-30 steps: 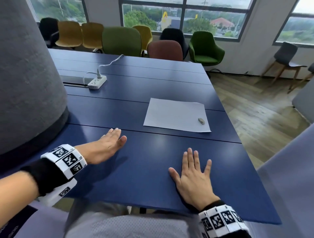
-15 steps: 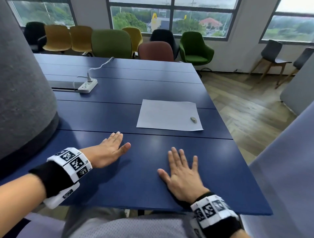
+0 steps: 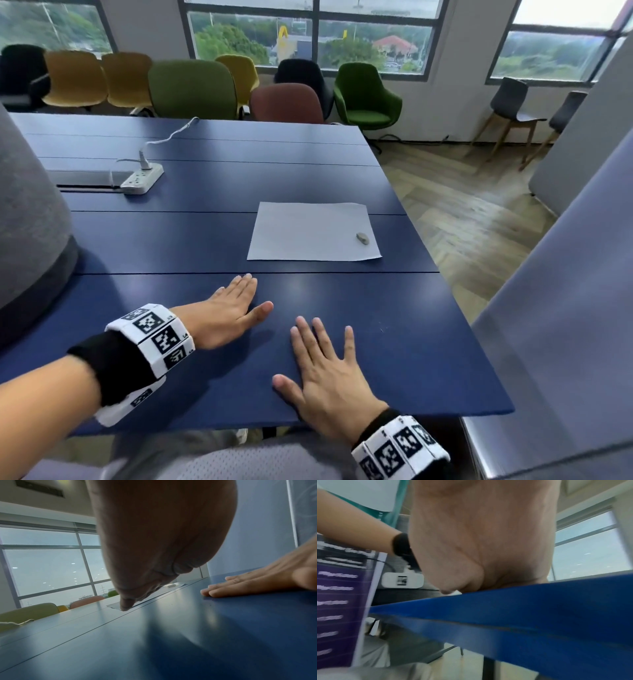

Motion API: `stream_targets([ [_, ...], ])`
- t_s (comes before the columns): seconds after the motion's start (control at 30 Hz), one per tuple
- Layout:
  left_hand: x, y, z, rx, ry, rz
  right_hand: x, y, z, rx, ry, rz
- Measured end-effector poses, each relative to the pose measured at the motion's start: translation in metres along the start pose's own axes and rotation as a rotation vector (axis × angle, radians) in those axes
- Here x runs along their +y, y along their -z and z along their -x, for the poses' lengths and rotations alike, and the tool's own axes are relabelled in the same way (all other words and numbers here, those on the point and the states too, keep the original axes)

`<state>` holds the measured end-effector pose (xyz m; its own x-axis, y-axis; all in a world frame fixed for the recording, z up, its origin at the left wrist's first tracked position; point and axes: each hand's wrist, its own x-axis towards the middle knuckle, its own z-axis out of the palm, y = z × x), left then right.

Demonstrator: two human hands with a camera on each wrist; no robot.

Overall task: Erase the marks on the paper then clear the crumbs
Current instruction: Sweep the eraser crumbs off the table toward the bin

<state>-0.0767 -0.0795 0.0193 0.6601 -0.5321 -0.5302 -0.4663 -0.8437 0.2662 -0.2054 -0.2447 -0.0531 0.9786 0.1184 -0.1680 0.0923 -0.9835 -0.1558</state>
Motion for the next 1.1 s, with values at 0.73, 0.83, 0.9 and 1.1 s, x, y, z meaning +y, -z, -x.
stream_targets([
  [0.73, 0.028, -0.024, -0.044, 0.031, 0.08, -0.115, 0.095, 0.013, 0.036, -0.041, -0.186, -0.01],
  [0.83, 0.051, -0.042, -0.052, 0.069, 0.101, -0.16, 0.131, 0.018, 0.055, -0.009, -0.313, -0.112],
  [0.9, 0.078, -0.053, -0.06, 0.063, 0.058, -0.171, 0.15, 0.016, 0.069, 0.068, -0.412, -0.175],
  [1.1, 0.183, -0.083, -0.079, 0.069, -0.148, -0.149, 0.187, 0.014, 0.087, 0.129, -0.821, -0.443],
])
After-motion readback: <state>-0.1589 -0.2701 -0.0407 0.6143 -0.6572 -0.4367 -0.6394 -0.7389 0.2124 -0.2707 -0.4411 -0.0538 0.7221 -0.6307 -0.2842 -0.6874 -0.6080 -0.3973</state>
